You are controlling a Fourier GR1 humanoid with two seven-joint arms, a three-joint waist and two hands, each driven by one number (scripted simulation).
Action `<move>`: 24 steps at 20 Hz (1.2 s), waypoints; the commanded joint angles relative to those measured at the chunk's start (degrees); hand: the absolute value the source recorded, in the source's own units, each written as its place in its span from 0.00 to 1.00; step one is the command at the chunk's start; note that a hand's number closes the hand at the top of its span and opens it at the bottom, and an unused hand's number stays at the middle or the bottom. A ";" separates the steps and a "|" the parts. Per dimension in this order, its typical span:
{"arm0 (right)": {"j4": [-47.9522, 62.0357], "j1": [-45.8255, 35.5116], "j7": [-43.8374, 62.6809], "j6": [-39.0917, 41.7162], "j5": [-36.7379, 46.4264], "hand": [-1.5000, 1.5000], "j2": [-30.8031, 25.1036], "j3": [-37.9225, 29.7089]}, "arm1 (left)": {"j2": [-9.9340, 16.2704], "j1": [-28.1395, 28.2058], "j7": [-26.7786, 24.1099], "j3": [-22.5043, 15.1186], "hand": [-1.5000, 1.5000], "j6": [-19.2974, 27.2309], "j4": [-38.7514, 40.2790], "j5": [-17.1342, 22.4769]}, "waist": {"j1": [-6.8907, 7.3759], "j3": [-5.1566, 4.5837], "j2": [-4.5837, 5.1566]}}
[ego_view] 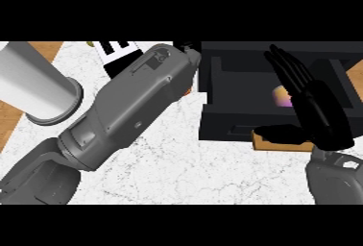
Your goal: Pick up the can, place it into the drawer and close the drawer
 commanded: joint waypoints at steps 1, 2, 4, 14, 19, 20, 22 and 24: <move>12.30 -5.71 -2.62 -4.28 6.46 0.00 -1.20 2.48 | 0.24 0.14 2.11 -0.49 0.00 2.98 -3.05 -1.53 | 0.43 0.02 -0.02; 14.18 -7.34 -0.42 -4.80 9.81 0.00 -0.20 4.88 | 4.46 1.02 2.96 -0.26 0.00 -1.35 -2.96 -1.28 | 1.17 -0.02 0.12; 18.85 -9.53 -0.76 -5.47 11.23 0.00 -1.79 3.62 | 3.54 5.64 1.76 -1.08 0.00 -0.84 -4.91 -2.20 | 0.73 -0.02 0.02; 47.51 -19.45 -3.08 -22.73 17.51 0.00 1.18 0.47 | 10.92 8.88 7.86 -1.13 0.00 2.50 -16.18 -5.72 | 0.69 0.04 0.03; 59.10 -24.02 -2.98 -31.93 20.80 0.00 1.07 -1.52 | 15.12 8.90 11.77 0.51 0.00 1.88 -18.44 -6.01 | 0.85 0.07 0.29; 61.25 -23.67 -2.34 -34.83 22.48 0.00 2.10 -0.87 | 14.47 9.26 11.49 0.04 0.00 1.85 -18.40 -6.51 | 0.90 0.08 0.44; 63.83 -26.11 -3.92 -35.85 21.71 0.00 0.82 -2.30 | 15.81 9.63 14.17 -0.85 0.00 2.95 -21.41 -7.37 | 0.92 0.08 0.22; 67.86 -28.02 -4.15 -39.94 21.92 0.00 1.61 -3.39 | 14.90 10.61 11.77 1.19 0.00 1.36 -20.89 -6.92 | 1.05 0.09 0.74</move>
